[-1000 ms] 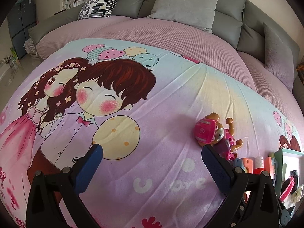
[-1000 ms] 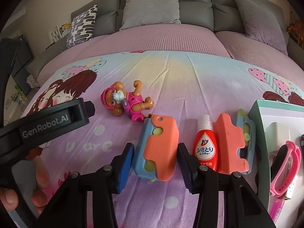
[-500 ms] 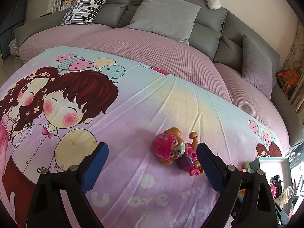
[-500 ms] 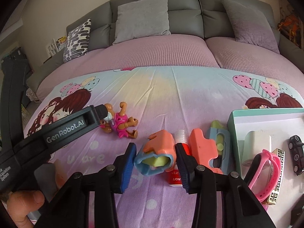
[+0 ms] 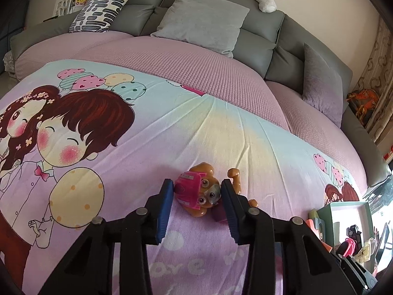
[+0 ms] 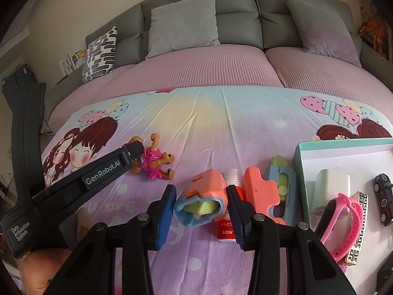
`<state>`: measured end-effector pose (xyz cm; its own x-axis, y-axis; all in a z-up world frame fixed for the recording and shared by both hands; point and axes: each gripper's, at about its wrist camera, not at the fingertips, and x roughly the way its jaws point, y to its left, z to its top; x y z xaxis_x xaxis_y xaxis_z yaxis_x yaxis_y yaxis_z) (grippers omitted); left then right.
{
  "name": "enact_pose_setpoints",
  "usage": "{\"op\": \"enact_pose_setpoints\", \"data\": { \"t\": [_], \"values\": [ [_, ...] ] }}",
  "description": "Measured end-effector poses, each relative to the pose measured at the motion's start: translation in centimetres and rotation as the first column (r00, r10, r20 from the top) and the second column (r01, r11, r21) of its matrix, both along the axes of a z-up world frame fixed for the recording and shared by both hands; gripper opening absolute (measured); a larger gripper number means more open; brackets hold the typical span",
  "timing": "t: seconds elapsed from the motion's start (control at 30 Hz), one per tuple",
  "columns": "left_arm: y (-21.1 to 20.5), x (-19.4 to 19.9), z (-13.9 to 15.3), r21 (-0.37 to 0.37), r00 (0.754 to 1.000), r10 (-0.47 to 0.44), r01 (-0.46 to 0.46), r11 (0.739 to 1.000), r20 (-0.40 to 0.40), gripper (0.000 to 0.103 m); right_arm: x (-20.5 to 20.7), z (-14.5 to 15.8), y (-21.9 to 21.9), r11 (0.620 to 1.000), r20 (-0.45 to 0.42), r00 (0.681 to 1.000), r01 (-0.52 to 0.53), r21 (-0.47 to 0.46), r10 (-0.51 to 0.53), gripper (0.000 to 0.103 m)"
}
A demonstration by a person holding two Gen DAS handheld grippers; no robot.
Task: Organize rigid objects
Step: 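Grasp the pink toy figure with left tool while right tool grasps the orange-and-blue toy, then carry the pink figure with left tool while right tool carries the orange-and-blue toy to box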
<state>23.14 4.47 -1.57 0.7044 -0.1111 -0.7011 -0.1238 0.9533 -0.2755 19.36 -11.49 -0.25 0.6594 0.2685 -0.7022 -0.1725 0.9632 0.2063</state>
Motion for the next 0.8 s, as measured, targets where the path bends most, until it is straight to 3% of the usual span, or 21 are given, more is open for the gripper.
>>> {"op": "enact_pose_setpoints", "data": {
  "t": [0.3, 0.67, 0.73, 0.8],
  "values": [
    [0.2, -0.8, 1.3, 0.012, 1.000, 0.013, -0.013, 1.000, 0.023, 0.041, -0.2, 0.7, -0.3, 1.000, 0.025, 1.000, -0.014, 0.028, 0.013, 0.036],
    [0.5, -1.6, 3.0, 0.033, 0.998, 0.025, -0.027, 0.999, 0.052, 0.041, -0.4, 1.2, -1.0, 0.998, 0.043, 0.999, -0.007, 0.060, 0.005, 0.034],
    [0.5, -1.7, 3.2, 0.033, 0.998, 0.026, -0.028, 0.999, 0.057, 0.041, -0.6, 1.6, -1.1, 0.998, 0.056, 0.998, -0.005, 0.062, 0.002, 0.023],
    [0.5, -1.8, 3.5, 0.033, 0.998, 0.025, -0.027, 0.999, 0.065, 0.041, -0.6, 1.7, -1.2, 0.998, 0.053, 0.999, -0.011, 0.063, 0.008, 0.023]
  ]
}}
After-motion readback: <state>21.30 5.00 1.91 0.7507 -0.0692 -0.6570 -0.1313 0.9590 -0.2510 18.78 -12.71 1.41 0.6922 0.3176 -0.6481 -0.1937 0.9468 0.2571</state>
